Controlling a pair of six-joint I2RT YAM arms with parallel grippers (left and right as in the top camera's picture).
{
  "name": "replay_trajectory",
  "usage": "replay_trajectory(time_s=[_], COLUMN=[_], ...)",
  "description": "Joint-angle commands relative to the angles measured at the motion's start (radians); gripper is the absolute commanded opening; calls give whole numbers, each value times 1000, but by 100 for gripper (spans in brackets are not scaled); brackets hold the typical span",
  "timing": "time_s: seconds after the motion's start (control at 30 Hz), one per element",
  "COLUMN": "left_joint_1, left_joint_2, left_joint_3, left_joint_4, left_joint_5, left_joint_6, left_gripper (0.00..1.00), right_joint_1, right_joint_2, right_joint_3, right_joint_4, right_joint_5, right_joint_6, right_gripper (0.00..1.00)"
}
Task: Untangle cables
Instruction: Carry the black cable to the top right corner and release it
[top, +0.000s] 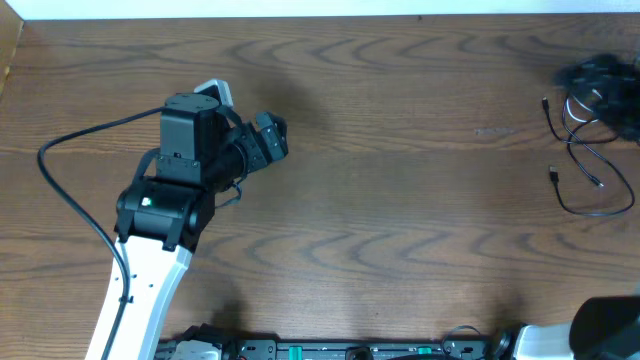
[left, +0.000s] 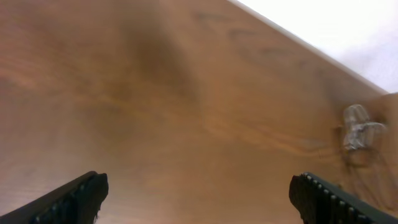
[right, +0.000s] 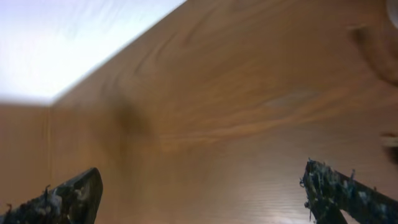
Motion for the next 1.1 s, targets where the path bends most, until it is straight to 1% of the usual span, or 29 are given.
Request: replay_trajectory(time_s=[0.0,0.07,0.2,0.23,0.33,0.57,0.63,0.7,0.93,1.07], left_joint_1=[3,3,3,3,3,3,3,3,3,3], left_joint_2=[33,52,90,109,133,158,158,158,158,158], left_joint_3=[4,4,3,3,3,3,3,3,3,3], left_joint_4=[-71,-98,-98,-99,-99,-99,-99,-99,-99,-99], left_joint_5=[-80,-80,-80,-80,-80,-80,-80,-80,-80,-80], left_joint_6=[40,39,32,32,32,32,32,32,32,32], left_gripper=[98,98,98,98,98,99,99,99,99,99], right_joint_1=[169,262,419,479,539,566,566,564,563,563], right_joint_2=[-43,-54,-87,-109,-154,-291,-317,-344,-380,-380], right_joint_3=[2,3,6,20,74,100,100,100,94,59], right_joint_4=[-25,-31,-39,-61,-146,-229,-256,-258,-259,-268], right_joint_5=[90,169,297,360,446,450,491,559,699,713], right_joint_6=[-88,-92,-135,-135,-135,-132,-172,-175,-176,-176], right_gripper=[99,99,99,99,99,99,99,99,99,99])
